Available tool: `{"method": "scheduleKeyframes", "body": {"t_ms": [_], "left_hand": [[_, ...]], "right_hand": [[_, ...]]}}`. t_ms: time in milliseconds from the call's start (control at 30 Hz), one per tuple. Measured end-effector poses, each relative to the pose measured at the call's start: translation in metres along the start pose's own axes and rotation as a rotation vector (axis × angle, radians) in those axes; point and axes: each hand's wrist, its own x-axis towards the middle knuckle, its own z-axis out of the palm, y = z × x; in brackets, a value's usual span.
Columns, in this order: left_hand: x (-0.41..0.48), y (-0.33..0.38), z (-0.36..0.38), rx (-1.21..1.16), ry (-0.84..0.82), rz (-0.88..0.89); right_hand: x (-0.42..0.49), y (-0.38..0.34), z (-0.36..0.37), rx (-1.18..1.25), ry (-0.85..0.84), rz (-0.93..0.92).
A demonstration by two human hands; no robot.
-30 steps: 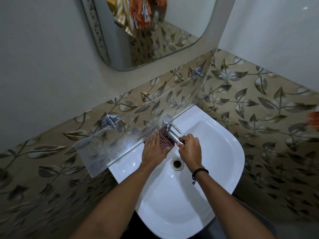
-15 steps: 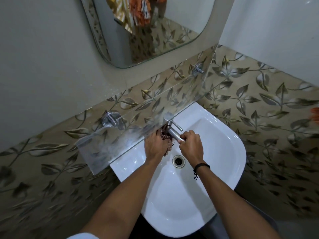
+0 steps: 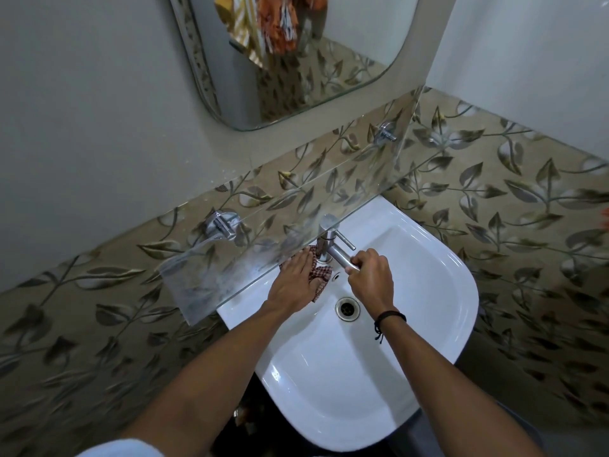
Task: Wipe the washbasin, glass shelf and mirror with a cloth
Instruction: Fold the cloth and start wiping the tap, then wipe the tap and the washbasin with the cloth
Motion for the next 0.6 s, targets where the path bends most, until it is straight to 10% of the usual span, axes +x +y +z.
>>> {"method": "scheduleKeyframes", "body": {"t_ms": [600], "left_hand": [[-0.025, -0.023, 0.001, 0.066, -0.031, 0.019]], "right_hand": [[0.002, 0.004, 0.001, 0.060, -0.025, 0.033]]}}
